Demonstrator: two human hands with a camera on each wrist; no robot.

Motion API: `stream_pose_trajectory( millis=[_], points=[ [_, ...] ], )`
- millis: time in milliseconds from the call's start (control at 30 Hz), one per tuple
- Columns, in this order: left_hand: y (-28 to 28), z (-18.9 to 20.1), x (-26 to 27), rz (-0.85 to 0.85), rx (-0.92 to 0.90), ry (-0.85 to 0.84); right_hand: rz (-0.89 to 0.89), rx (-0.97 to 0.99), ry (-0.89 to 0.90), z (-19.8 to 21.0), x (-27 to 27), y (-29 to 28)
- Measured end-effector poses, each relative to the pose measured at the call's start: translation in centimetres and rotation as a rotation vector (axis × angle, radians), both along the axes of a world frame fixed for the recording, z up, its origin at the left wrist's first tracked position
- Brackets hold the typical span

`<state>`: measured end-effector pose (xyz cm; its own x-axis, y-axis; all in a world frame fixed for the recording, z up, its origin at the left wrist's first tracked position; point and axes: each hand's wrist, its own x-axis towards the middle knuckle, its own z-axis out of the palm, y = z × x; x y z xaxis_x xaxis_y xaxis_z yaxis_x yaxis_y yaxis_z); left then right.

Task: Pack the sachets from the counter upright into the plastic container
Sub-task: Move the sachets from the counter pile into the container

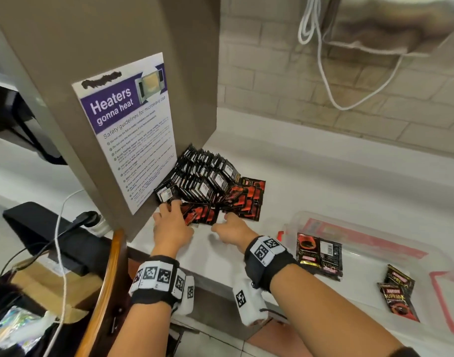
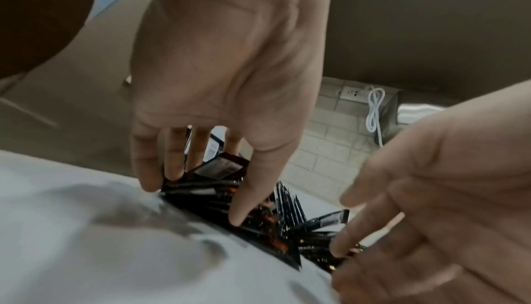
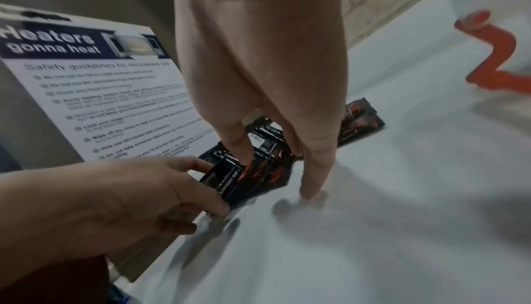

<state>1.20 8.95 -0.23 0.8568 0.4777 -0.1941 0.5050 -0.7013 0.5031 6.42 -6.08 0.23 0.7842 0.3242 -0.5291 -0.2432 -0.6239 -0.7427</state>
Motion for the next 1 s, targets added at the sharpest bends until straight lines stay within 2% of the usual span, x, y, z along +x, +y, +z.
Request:
stream_pose_trajectory(
  millis=[167,367,567,767,867,1000],
  points=[
    [-0.2,-1.3,0.6,0.004,-0.02,-0.091,-0.16,0.13,-0.005,-0.5,1.3,2.6],
    [0.5,-1.7,0.8,0.029,-0.093,-0.146,-0.402,0.294,0.143,-1.2,1.9,4.2],
    [1.0,-1.1,0.7,-0.071,-0.189,-0.086,-0.493,0.481,0.268,-0.6,1.8,5.2],
    [2.1,-1.2,0.7,-0.151,-0.336,-0.069,-0.544,0.454,0.178,-1.4,1.3,5.2],
    [2.2,-1.1,0.8,-0.138,-0.402,-0.142,-0.553,0.482,0.213,-1.5,1.2,4.7],
    [1.9,-1.2,1.0,-0.025,-0.384,-0.34,-0.574,0.468,0.178,-1.3,1.0,3.9]
  ],
)
